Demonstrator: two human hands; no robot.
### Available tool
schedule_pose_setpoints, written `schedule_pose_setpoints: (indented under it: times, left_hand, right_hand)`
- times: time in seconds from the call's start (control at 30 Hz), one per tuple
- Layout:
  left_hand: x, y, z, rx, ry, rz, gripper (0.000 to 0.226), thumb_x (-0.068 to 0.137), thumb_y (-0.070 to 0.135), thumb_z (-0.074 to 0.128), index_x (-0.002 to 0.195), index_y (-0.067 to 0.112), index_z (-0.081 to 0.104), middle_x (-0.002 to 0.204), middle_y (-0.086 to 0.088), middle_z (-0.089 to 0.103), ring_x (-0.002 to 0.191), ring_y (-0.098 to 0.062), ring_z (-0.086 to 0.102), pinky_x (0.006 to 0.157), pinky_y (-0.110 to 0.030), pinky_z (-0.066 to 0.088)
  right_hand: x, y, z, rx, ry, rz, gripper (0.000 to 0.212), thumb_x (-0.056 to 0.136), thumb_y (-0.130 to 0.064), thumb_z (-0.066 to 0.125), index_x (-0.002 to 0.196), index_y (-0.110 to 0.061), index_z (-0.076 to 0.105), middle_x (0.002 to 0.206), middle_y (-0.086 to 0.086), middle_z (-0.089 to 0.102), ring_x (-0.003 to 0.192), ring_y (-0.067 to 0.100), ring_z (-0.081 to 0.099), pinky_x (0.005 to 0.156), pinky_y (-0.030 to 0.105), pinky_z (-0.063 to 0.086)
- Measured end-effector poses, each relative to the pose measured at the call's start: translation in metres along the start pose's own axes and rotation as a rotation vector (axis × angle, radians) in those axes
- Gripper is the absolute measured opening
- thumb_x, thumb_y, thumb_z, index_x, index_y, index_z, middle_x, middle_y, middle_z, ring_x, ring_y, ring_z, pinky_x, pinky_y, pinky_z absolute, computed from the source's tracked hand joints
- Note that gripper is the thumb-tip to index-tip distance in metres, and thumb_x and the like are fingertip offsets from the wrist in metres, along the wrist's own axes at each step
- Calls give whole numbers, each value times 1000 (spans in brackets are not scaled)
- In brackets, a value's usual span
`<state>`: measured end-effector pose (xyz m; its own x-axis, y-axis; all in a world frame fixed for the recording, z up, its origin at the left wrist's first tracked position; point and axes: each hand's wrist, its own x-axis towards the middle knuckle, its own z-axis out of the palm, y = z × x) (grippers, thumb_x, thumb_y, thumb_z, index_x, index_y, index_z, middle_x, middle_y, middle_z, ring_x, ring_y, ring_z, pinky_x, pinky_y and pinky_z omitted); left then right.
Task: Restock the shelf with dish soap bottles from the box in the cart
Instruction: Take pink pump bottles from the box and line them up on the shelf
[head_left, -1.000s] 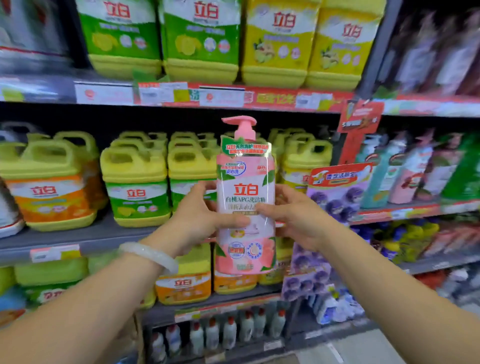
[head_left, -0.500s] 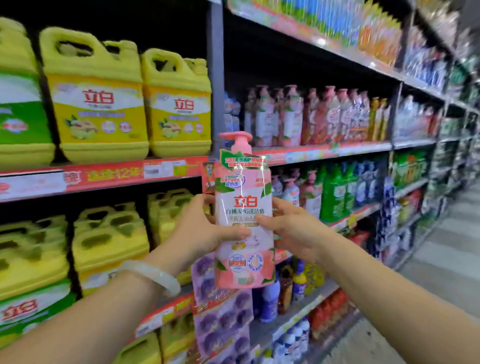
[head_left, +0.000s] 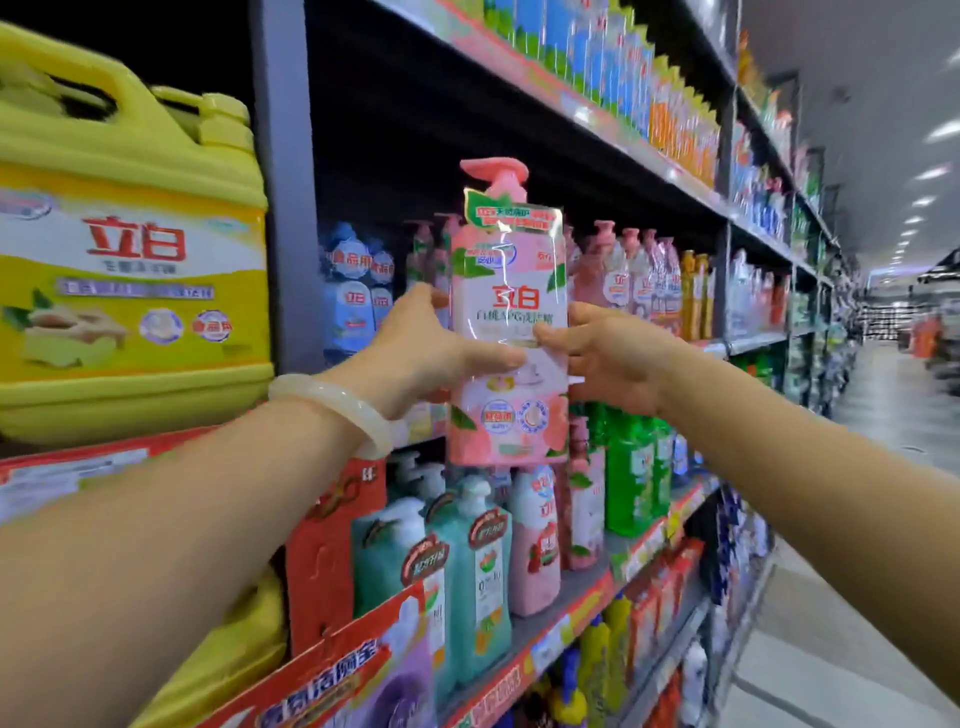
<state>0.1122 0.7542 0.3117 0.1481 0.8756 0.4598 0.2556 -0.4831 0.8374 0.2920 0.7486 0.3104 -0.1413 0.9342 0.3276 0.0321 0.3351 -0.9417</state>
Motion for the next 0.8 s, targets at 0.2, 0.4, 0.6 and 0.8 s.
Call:
schedule_pose_setpoints:
  times: [0.2,0.4,0.6,0.8]
  left_hand:
    - [103,1,9,71,-18,76,67,59,20,89,114,10,53,105,-5,67,84,-21,68,57,-29,55]
    - [170,0,21,109,47,61,68,62,26,88,116,11,50,102,-6,69,77,-20,69,54,-31,54]
    - [218,-25,31,175,123,11,58,66,21,85,114,12,55,97,-3,71,72,-15,71,57,-33,59]
    - [244,-61,43,184,260,-17,73,63,12,86,117,13,37,97,4,61,80,-9,63,52,-22,50]
  right_hand:
    - [95,-3,-29,-6,71,-91,29,92,-13,56,121,-13,58,127,11,61,119,33,56,102,51,43]
    - [163,-6,-53,-16,27,-178,13,96,-17,50,96,-22,62,110,4,63,105,26,55,102,51,42]
    - [228,19,-68,-30,-81,-182,13,96,-15,49,97,-22,60,101,1,65,86,20,60,76,35,50]
    - [276,55,-82,5,-256,-153,21,96,-6,47,104,-21,59,98,-3,69,79,11,67,65,25,57]
